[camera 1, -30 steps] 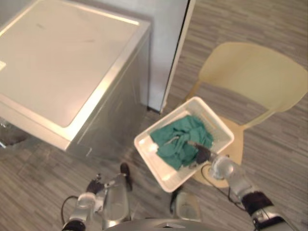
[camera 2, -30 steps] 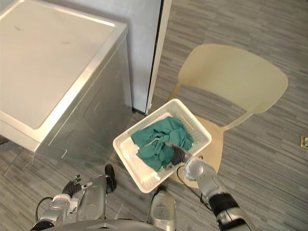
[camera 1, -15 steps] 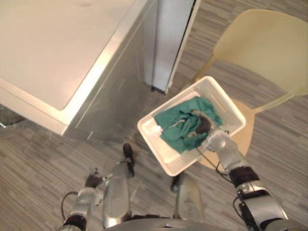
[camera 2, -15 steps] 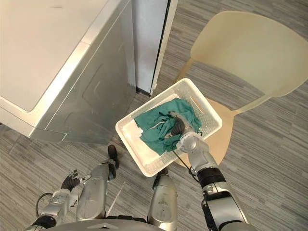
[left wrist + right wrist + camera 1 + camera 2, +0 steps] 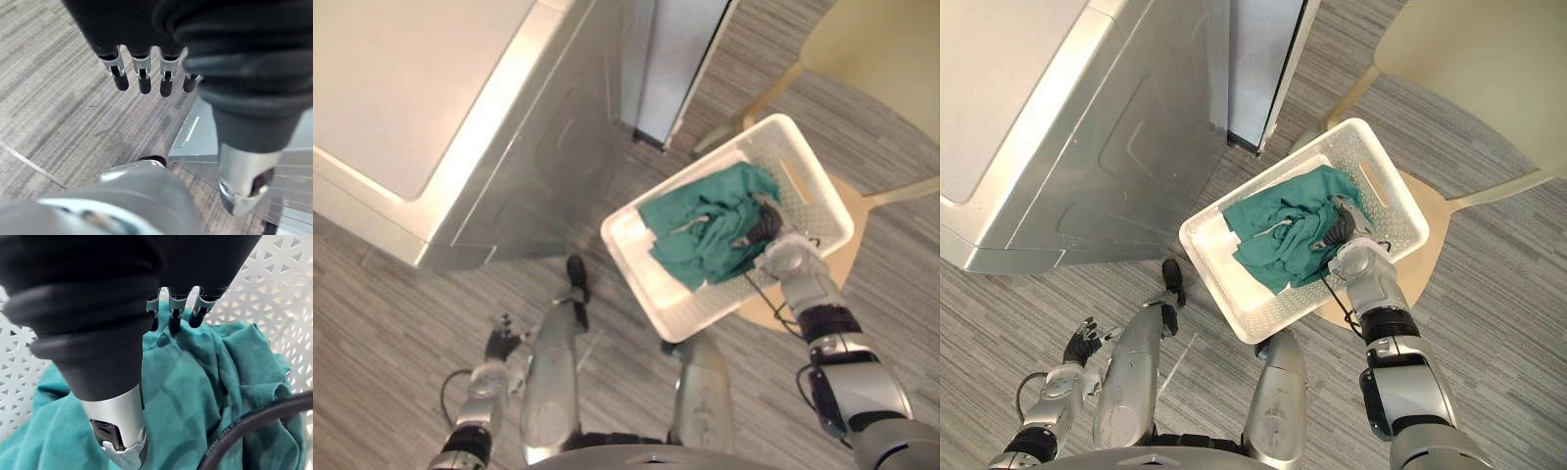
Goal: Pick up the laundry basket with both hands and put the clothes into the washing machine.
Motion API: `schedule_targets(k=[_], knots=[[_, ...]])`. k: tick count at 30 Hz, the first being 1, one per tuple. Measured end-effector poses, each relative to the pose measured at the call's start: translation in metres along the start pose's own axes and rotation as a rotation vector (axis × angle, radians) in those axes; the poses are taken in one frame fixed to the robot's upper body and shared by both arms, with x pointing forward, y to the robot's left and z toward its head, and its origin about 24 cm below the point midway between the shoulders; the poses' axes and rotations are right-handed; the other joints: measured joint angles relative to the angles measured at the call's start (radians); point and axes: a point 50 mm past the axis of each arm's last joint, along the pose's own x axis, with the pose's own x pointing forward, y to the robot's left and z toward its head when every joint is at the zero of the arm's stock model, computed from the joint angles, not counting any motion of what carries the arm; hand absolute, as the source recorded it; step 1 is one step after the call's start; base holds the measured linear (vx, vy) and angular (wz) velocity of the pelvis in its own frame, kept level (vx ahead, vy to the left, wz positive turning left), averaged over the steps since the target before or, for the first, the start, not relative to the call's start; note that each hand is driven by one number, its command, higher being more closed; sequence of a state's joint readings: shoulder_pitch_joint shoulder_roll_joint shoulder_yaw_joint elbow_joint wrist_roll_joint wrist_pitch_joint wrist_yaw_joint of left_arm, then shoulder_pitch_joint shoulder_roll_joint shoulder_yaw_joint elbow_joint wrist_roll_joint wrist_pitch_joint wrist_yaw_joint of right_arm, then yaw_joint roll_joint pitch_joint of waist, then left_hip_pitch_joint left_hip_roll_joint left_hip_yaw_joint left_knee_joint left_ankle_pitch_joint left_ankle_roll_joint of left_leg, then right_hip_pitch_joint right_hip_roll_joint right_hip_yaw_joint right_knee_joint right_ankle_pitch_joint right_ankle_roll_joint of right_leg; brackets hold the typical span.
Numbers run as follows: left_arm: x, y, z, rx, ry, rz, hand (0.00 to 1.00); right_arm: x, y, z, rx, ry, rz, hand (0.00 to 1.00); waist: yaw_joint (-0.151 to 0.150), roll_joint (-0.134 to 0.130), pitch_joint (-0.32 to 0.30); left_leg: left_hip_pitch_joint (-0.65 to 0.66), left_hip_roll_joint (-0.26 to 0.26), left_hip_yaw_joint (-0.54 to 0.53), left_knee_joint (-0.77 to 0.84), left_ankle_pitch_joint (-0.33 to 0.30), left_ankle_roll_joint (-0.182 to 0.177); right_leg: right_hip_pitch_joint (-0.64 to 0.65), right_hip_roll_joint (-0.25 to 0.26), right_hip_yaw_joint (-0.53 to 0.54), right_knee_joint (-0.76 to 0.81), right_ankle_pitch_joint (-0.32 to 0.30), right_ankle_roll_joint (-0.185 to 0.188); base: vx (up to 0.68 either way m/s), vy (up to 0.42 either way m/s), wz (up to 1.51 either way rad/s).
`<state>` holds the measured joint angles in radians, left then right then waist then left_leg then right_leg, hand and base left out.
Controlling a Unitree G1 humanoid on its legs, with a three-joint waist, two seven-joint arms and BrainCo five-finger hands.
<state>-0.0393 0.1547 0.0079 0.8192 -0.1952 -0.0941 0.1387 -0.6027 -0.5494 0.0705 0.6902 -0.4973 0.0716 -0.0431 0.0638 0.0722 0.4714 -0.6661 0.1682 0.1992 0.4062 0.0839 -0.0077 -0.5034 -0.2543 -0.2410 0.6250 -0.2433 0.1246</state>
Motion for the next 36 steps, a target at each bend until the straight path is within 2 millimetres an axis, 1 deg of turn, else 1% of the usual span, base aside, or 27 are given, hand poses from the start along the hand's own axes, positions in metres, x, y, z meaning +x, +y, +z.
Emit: schedule_targets(k=[2,4,6,7,14,18,19,23,25,27,29,32,36], knots=[[-0.001,0.006,-0.012,-0.044,0.054,0.035,0.00,0.001,0.000,0.002,-0.006,-0.008,0.003,0.00,0.007,0.000,0.001,-0.029,0.004,-0.001,0.019,-0.006,0.002,-0.025,0.000,0.002,0.013,-0.001,-0.001,0.01,-0.016,-0.02],[-0.003,0.010,-0.025,-0.061,0.117,0.059,0.00,0.001,0.005,0.007,-0.011,-0.022,0.026,0.00,0.019,-0.001,0.003,-0.058,0.017,-0.004,0.049,-0.023,0.003,-0.044,0.006,0.002,0.023,-0.002,-0.003,0.02,-0.037,-0.08],[-0.004,0.010,-0.029,-0.063,0.136,0.062,0.00,0.003,0.007,0.009,-0.017,-0.023,0.034,0.00,0.022,-0.001,0.003,-0.084,0.021,-0.010,0.063,-0.026,0.003,-0.061,0.008,-0.002,0.030,-0.007,-0.005,0.01,-0.037,0.01],[-0.004,0.009,-0.029,-0.064,0.138,0.060,0.00,0.005,0.006,0.011,-0.021,-0.024,0.032,0.00,0.025,-0.001,0.004,-0.103,0.021,-0.013,0.065,-0.025,0.003,-0.077,0.008,-0.007,0.035,-0.011,-0.011,0.01,-0.046,0.07],[-0.003,0.006,-0.023,-0.100,0.111,0.064,0.00,0.011,0.002,0.015,-0.023,-0.014,-0.033,0.00,0.026,-0.011,0.006,-0.179,0.018,-0.031,0.079,-0.022,0.007,-0.134,-0.002,-0.037,0.059,-0.014,-0.012,0.01,-0.040,0.10],[-0.001,0.005,-0.014,-0.129,0.070,0.074,0.00,0.011,0.004,0.013,-0.011,0.001,-0.058,0.00,0.027,-0.019,0.004,-0.207,0.021,-0.023,0.078,-0.022,0.007,-0.151,-0.009,-0.052,0.066,-0.013,-0.012,0.00,-0.045,0.13],[0.000,0.006,-0.010,-0.138,0.055,0.081,0.00,0.011,0.006,0.010,-0.009,0.018,-0.054,1.00,0.028,-0.026,0.001,-0.210,0.022,-0.010,0.075,-0.022,0.007,-0.159,-0.016,-0.053,0.071,-0.012,-0.009,0.00,-0.049,0.06],[0.001,0.005,-0.001,-0.160,0.017,0.078,0.00,0.012,0.003,0.006,-0.002,0.044,-0.056,1.00,0.035,-0.028,0.000,-0.211,0.022,0.004,0.074,-0.022,0.006,-0.159,-0.022,-0.055,0.068,-0.005,-0.002,0.00,-0.037,0.04],[0.001,0.005,0.003,-0.185,-0.001,0.080,0.00,0.013,0.001,0.001,0.010,0.066,-0.058,1.00,0.044,-0.035,-0.005,-0.211,0.022,0.017,0.065,-0.022,0.006,-0.162,-0.025,-0.057,0.065,-0.002,0.002,0.01,-0.047,0.08],[0.001,0.005,0.005,-0.199,-0.006,0.083,0.00,0.013,0.002,-0.002,0.017,0.085,-0.054,1.00,0.045,-0.037,-0.007,-0.213,0.022,0.022,0.063,-0.022,0.006,-0.158,-0.029,-0.067,0.064,-0.002,0.003,0.02,-0.048,0.14],[0.001,0.006,0.004,-0.207,-0.004,0.085,0.00,0.012,0.004,-0.006,0.022,0.104,-0.045,1.00,0.046,-0.044,-0.018,-0.220,0.022,0.024,0.063,-0.021,0.006,-0.161,-0.034,-0.073,0.065,-0.002,0.003,0.02,-0.045,0.09],[0.001,0.006,0.004,-0.214,-0.002,0.087,0.00,0.009,0.013,-0.014,0.034,0.137,-0.012,1.00,0.056,-0.058,-0.044,-0.225,0.022,0.032,0.064,-0.019,0.004,-0.164,-0.036,-0.074,0.065,0.001,-0.001,0.03,-0.058,0.04],[0.001,0.006,0.004,-0.214,-0.004,0.089,0.00,0.007,0.018,-0.016,0.060,0.147,-0.003,1.00,0.058,-0.060,-0.054,-0.224,0.022,0.040,0.062,-0.007,0.008,-0.163,-0.039,-0.072,0.064,0.001,0.000,0.04,-0.059,0.01]])
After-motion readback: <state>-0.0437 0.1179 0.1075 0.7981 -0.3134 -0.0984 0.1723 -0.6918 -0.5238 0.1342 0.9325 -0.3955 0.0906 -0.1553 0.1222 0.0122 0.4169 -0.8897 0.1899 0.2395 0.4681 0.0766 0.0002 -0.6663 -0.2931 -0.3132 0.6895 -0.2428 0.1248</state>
